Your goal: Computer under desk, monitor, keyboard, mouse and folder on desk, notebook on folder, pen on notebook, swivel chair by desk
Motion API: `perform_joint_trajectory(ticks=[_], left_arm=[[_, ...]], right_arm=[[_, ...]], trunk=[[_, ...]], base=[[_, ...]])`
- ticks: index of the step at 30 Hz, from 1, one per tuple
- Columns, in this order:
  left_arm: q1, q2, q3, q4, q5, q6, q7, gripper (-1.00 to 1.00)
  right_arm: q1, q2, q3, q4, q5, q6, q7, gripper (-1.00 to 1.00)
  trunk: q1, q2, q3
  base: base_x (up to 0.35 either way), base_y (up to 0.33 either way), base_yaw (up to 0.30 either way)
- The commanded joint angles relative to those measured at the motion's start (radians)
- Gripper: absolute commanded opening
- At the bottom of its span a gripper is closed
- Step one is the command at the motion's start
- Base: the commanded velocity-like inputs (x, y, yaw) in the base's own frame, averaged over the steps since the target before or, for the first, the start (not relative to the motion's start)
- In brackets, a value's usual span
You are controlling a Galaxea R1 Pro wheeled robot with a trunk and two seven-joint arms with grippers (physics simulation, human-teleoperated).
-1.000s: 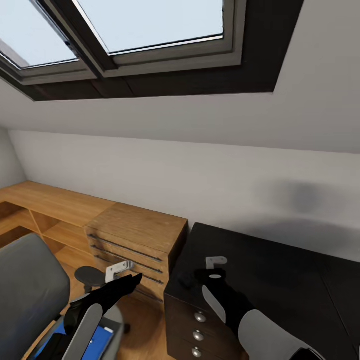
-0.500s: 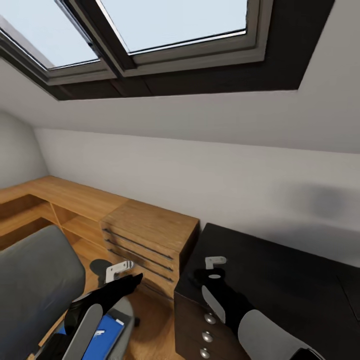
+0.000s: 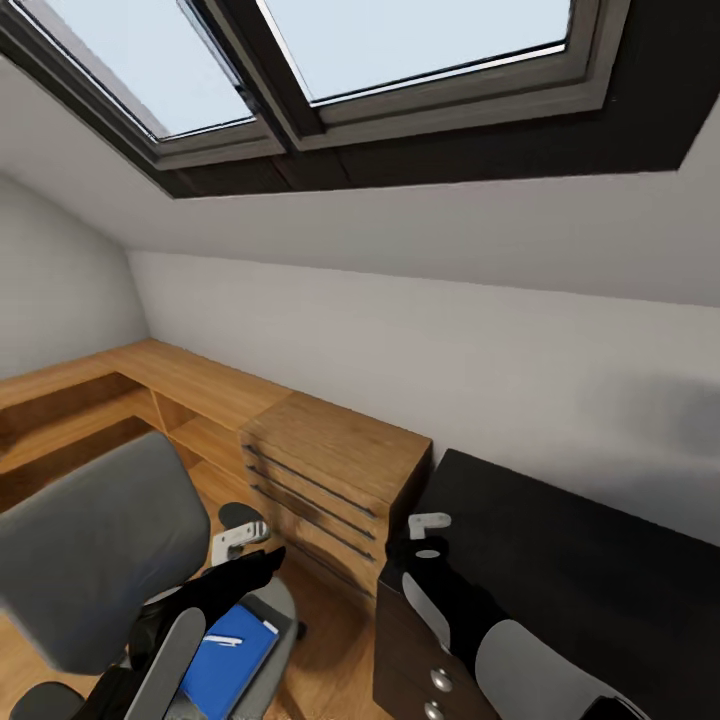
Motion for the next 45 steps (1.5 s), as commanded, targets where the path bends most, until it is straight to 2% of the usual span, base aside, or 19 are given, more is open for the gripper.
perform_joint_trajectory(ticks=[1,10,45], left_arm=[[-0.001,0.001,-0.002,-0.001,0.01,0.001,0.01,1.0],[-0.002,0.001,-0.002,-0.001,0.011,0.001,0.01,1.0],[-0.001,0.002,-0.002,0.0,0.012,0.002,0.01,1.0]], right_arm=[[-0.001,-0.001,0.007,-0.002,-0.007,0.005,-0.009,1.0],[-0.001,-0.002,0.007,-0.003,-0.008,0.005,-0.009,1.0],[-0.001,-0.003,0.002,-0.06,-0.019,0.016,-0.012,1.0]], trunk=[[0.001,-0.003,-0.003],[0.001,-0.003,-0.007],[0.001,-0.003,-0.007]], base=[[0.0,0.0,0.246],[0.0,0.0,0.159],[0.002,-0.017,0.003]])
